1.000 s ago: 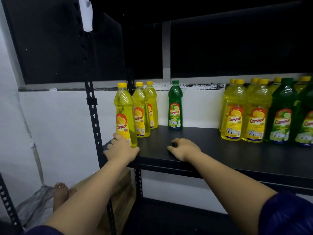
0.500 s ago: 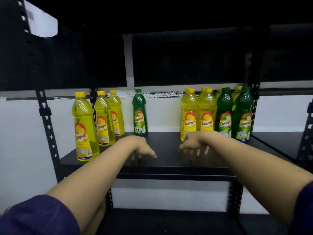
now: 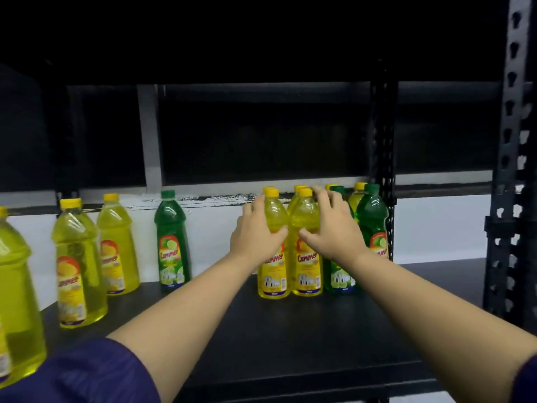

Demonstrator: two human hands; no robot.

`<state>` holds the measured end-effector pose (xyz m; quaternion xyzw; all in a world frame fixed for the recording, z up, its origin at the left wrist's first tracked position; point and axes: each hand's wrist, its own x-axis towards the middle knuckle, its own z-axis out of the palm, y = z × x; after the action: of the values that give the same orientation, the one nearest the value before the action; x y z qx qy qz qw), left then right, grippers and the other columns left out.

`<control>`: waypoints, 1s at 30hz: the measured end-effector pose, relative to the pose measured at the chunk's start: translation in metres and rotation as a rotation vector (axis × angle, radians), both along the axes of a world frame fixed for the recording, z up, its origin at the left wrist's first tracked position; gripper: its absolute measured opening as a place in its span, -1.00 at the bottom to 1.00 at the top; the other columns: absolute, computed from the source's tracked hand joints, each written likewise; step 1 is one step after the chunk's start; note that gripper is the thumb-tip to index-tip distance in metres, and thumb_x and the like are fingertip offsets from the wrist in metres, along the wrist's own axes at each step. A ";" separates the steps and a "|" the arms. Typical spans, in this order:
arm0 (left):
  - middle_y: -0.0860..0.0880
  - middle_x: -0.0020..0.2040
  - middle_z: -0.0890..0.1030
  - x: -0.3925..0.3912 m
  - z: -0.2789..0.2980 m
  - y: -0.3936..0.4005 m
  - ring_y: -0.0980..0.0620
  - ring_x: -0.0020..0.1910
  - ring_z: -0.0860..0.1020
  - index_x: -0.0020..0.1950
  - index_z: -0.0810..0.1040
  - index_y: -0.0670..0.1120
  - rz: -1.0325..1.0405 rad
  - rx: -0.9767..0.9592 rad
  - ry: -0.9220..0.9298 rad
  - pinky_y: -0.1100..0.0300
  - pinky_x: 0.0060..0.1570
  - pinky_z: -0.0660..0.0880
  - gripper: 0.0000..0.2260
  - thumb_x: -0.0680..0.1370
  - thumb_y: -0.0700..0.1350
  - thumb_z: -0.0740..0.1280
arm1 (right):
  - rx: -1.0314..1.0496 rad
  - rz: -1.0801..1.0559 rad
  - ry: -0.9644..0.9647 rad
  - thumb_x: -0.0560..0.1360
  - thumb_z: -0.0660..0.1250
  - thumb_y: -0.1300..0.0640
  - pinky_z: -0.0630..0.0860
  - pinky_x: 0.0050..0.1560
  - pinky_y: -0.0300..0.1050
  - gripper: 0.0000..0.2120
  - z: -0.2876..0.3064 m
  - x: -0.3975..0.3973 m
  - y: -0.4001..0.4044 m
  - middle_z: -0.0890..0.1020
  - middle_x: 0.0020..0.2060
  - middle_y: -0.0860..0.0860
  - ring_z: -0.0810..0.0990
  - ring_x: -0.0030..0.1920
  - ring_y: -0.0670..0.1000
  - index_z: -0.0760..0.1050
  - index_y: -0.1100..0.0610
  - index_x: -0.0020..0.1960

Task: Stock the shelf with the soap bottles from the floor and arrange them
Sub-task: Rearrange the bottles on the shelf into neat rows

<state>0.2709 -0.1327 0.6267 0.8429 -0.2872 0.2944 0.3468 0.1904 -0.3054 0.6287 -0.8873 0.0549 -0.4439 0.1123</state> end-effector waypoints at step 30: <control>-0.05 0.48 0.35 0.086 -0.061 0.074 -0.15 0.05 0.64 0.65 -0.15 0.30 0.039 -0.164 -0.160 -0.02 -0.09 0.62 -0.13 0.55 0.25 0.39 | 0.182 0.334 -0.264 0.50 0.47 -0.07 0.63 -0.17 -0.01 -0.27 -0.057 0.072 0.076 0.25 0.42 0.08 0.58 -0.33 0.08 0.18 -0.28 0.54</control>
<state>0.3572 -0.0587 0.5653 0.7909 -0.2724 0.3900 0.3848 0.2621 -0.2293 0.5713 -0.8045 -0.0683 -0.5247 0.2699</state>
